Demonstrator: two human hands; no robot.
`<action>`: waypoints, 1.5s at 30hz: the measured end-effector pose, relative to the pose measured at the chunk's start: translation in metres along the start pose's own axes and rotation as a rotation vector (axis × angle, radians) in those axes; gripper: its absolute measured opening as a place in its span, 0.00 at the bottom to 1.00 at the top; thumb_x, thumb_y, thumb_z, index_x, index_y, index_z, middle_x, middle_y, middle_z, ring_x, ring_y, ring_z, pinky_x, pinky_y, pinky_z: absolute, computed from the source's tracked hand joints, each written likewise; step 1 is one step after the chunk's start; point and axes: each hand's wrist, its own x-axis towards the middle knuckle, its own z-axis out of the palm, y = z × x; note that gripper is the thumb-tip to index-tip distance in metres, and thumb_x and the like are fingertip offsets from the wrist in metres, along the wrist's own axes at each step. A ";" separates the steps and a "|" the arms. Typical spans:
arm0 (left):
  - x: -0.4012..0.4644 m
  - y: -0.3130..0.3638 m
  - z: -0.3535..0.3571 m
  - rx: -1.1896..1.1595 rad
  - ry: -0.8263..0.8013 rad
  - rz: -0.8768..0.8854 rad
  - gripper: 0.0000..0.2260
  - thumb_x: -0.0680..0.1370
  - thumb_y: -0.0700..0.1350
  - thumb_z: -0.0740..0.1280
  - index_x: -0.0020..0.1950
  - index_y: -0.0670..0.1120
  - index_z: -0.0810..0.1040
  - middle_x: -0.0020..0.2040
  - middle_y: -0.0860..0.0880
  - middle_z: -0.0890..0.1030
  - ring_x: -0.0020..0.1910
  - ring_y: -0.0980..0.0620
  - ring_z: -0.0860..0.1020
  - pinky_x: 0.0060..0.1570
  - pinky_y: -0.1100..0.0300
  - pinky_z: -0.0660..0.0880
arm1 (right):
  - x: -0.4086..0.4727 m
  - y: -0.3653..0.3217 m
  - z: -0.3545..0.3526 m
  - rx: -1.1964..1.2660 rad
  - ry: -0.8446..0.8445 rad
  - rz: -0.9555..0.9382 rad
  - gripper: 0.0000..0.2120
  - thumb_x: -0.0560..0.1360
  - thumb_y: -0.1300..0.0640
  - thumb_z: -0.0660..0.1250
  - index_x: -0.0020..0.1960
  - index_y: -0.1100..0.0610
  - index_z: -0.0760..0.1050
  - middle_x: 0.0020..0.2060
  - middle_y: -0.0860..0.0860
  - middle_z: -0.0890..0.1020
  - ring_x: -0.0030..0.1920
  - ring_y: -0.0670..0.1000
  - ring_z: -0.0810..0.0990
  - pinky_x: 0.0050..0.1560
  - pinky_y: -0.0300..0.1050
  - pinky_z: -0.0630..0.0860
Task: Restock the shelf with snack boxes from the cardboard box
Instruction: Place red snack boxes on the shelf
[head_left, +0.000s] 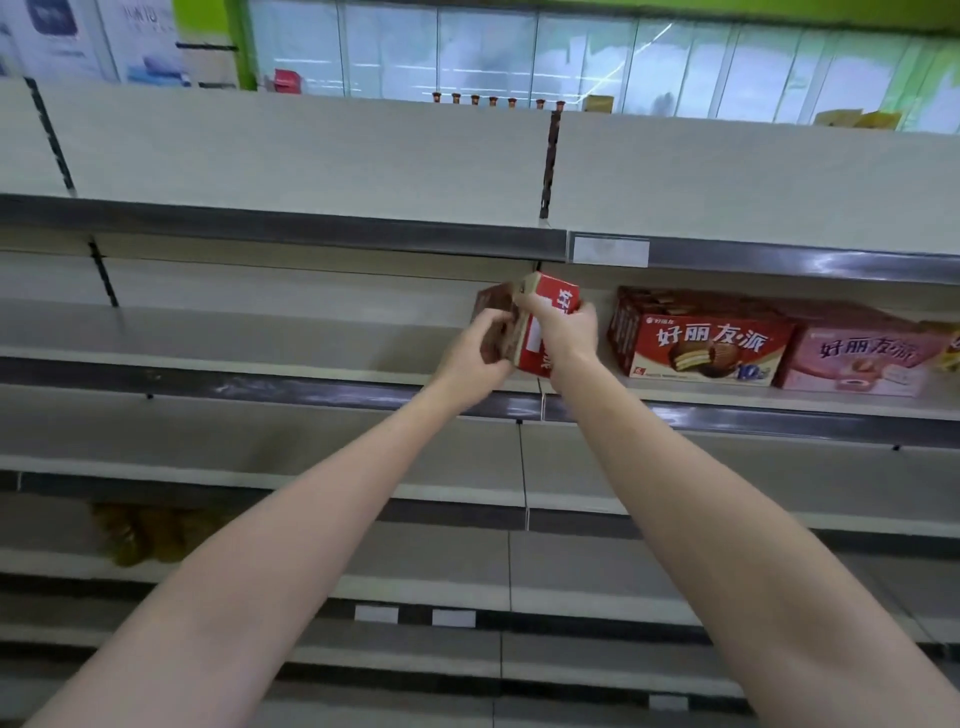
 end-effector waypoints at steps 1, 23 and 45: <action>0.002 -0.002 -0.003 -0.001 0.001 -0.028 0.19 0.70 0.42 0.69 0.60 0.54 0.74 0.58 0.49 0.81 0.58 0.50 0.80 0.61 0.46 0.77 | 0.004 0.001 -0.003 -0.019 -0.015 -0.004 0.31 0.62 0.48 0.79 0.59 0.53 0.70 0.51 0.53 0.81 0.49 0.53 0.82 0.54 0.58 0.81; 0.084 -0.050 0.003 -0.245 0.336 -0.572 0.26 0.81 0.52 0.65 0.75 0.45 0.61 0.67 0.41 0.75 0.63 0.43 0.75 0.66 0.45 0.71 | 0.089 0.019 -0.063 0.321 -0.029 0.148 0.26 0.65 0.69 0.64 0.61 0.55 0.69 0.32 0.54 0.83 0.32 0.56 0.83 0.35 0.48 0.80; 0.104 -0.082 -0.048 -0.826 0.430 -0.580 0.13 0.71 0.47 0.65 0.52 0.43 0.76 0.46 0.43 0.82 0.42 0.43 0.81 0.48 0.52 0.77 | 0.151 0.055 -0.030 0.398 -0.249 0.185 0.20 0.68 0.73 0.55 0.49 0.58 0.80 0.46 0.56 0.83 0.43 0.56 0.81 0.44 0.49 0.79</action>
